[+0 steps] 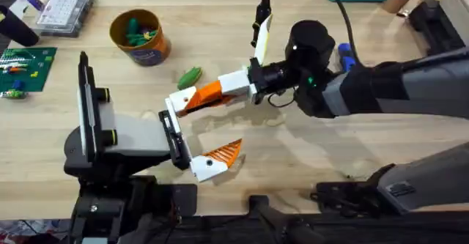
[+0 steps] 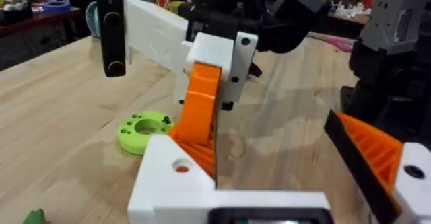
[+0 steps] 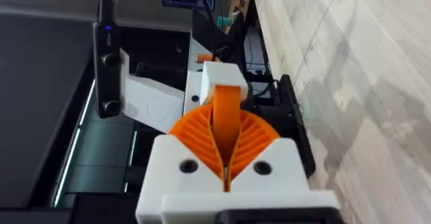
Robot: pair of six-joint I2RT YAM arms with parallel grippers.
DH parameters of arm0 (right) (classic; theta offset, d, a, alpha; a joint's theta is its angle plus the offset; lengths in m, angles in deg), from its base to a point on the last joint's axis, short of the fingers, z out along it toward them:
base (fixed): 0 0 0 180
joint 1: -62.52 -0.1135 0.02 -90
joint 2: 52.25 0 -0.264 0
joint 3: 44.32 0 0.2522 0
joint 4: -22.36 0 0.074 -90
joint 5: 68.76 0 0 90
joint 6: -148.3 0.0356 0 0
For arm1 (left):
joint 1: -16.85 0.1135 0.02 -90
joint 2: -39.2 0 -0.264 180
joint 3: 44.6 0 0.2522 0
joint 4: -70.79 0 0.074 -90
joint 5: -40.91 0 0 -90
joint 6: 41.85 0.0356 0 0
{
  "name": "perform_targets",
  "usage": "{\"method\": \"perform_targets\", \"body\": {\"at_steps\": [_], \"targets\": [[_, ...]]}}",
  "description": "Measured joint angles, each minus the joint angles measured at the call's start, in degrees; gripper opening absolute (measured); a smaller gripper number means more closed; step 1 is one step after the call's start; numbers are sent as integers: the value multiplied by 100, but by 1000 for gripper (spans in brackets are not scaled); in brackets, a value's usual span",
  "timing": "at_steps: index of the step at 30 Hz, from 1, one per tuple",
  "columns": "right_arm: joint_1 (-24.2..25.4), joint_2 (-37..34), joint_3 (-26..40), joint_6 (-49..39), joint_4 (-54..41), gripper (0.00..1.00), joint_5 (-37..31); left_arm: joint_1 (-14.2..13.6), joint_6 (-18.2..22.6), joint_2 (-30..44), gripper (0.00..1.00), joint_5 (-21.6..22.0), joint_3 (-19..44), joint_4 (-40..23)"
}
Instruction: Pick up the gripper from the table and insert it into the empty holder that is missing its gripper. Then pick up a screw, insert it into the mounting hole, and use the screwdriver to tighten it. Finally, clean up the table by picking up the vegetable and placing it into the bucket.
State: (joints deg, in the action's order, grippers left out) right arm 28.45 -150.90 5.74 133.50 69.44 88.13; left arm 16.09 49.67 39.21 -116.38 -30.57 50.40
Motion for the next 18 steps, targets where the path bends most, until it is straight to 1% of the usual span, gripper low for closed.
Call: {"method": "perform_targets", "body": {"at_steps": [4, 5, 8, 10, 11, 14, 15, 16, 18], "targets": [[0, 0, 0, 0, 0, 10, 0, 0, -2, 0, 987, 0, 0, 0], [0, 0, 0, 5, -2, 34, 0, 0, 0, 0, 987, 2, 0, 0], [-3, 1, 0, 17, -9, 173, -47, -2, -2, 0, 987, -24, 0, -2], [-26, 0, 21, 16, 2, 320, -135, -9, -6, 0, 987, -90, 0, -13], [-32, 0, 40, 8, 8, 426, -188, -9, -5, 0, 987, -127, 0, -21], [-51, 0, 90, 15, 28, 871, -272, -31, -9, 0, 986, -245, 0, -41], [-54, 0, 99, 5, 34, 956, -293, -40, -10, 0, 986, -263, 0, -43], [-55, 0, 106, -1, 35, 985, -304, -43, -11, 0, 986, -282, 0, -45], [-55, 0, 111, -2, 33, 993, -315, -46, -11, 0, 986, -318, 0, -50]]}}
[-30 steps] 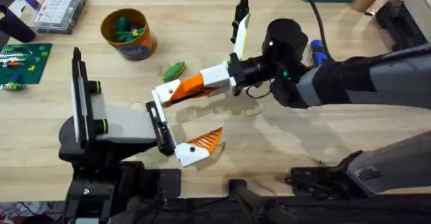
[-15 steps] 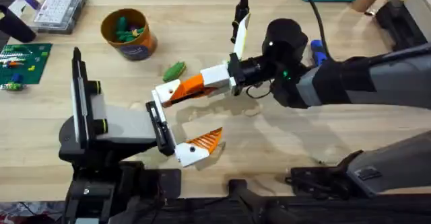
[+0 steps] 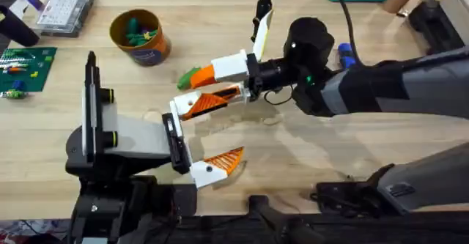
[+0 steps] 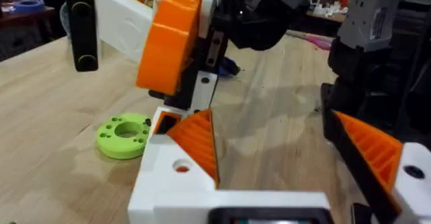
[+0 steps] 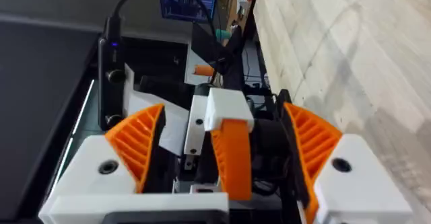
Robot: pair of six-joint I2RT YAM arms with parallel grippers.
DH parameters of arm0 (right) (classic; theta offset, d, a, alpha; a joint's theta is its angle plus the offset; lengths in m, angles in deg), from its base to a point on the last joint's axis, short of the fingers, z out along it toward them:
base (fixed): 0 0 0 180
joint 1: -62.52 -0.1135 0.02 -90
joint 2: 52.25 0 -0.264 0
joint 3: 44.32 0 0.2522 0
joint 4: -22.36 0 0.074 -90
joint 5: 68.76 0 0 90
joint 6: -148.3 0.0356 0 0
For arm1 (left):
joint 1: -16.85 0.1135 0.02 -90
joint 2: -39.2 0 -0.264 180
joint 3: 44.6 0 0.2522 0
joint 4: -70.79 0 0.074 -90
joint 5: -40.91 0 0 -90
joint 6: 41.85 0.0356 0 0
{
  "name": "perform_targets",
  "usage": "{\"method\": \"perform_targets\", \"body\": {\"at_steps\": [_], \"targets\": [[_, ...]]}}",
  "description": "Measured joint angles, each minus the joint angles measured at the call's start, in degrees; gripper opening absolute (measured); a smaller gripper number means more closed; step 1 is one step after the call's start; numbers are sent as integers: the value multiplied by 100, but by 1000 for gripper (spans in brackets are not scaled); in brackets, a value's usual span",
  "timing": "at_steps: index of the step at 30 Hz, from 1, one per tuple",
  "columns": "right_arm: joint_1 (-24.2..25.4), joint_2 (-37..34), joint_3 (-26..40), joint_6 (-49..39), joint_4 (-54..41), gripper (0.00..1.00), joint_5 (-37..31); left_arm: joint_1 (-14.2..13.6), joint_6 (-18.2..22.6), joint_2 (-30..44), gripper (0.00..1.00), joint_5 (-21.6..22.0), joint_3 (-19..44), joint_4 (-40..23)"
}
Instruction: Pick up the gripper from the table and insert it into the empty holder that is missing its gripper. Then pick up a screw, insert it into the mounting hole, and use the screwdriver to tighten it. Finally, clean up the table by picking up the vegetable and placing it into the bucket.
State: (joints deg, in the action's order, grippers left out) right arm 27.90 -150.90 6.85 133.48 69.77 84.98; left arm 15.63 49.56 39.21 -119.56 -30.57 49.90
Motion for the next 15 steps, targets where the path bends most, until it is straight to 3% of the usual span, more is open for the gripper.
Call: {"method": "perform_targets", "body": {"at_steps": [15], "targets": [[2, 1, 2, 0, 0, 995, -13, 0, -7, 0, 986, -34, 0, -9]]}}
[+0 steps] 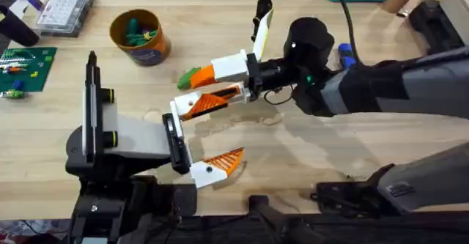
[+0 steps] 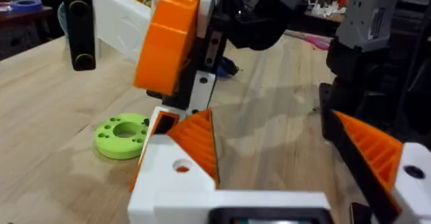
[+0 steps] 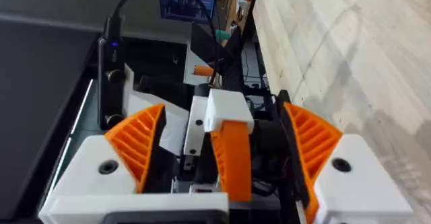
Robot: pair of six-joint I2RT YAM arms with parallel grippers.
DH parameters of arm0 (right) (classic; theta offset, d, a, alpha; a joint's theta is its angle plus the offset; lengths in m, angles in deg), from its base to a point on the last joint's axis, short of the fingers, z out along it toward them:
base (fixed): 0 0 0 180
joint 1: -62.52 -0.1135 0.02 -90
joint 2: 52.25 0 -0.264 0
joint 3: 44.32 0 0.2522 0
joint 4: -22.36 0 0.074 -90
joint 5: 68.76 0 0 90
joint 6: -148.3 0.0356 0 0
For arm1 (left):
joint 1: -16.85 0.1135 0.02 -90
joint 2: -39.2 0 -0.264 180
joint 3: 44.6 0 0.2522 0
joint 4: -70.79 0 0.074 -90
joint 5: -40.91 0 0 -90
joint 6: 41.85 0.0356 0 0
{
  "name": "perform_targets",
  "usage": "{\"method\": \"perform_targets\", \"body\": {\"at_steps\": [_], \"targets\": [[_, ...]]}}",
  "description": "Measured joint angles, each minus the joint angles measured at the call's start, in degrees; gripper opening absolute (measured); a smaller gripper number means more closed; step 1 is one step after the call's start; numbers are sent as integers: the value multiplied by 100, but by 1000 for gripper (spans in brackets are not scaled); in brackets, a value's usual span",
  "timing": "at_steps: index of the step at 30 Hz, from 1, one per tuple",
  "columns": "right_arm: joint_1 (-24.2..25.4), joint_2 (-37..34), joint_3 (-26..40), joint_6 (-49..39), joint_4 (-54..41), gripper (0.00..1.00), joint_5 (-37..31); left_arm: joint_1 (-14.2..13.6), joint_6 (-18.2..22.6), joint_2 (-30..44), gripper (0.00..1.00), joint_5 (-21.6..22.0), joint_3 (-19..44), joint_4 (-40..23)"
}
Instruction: Pick up the gripper from the table and insert it into the empty holder that is missing its gripper. Then pick up a screw, insert it into the mounting hole, and use the screwdriver to tighten it. Finally, clean up the table by picking up the vegetable and placing it into the bucket.
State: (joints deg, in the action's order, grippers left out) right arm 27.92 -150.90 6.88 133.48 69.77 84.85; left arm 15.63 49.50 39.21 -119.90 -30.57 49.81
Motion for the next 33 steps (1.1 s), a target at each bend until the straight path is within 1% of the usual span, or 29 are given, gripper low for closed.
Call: {"method": "perform_targets", "body": {"at_steps": [6, 10, 17, 20, 22, 27, 29, 33], "targets": [[21, -1, 0, 0, 0, 995, 6, 0, -2, 0, 986, -8, 0, -2], [91, -1, 2, 0, 2, 995, 175, 0, -2, -1, 986, -11, 0, -2], [449, -1, 2, 0, 2, 995, 613, 0, -2, 0, 986, -11, 0, -2], [545, -1, -14, 2, 70, 995, 648, 0, -2, 0, 987, -11, 0, -2], [551, -1, -93, 54, 323, 995, 567, 0, -2, -1, 987, -12, 0, -2], [567, -5, -581, 437, 1804, 995, 339, 0, -4, 0, 986, -13, 0, -4], [580, -5, -772, 544, 1975, 995, 243, 0, -4, 0, 986, -14, 0, -4], [595, -5, -1223, 717, 1978, 995, 89, 0, -4, 0, 986, -14, 0, -4]]}}
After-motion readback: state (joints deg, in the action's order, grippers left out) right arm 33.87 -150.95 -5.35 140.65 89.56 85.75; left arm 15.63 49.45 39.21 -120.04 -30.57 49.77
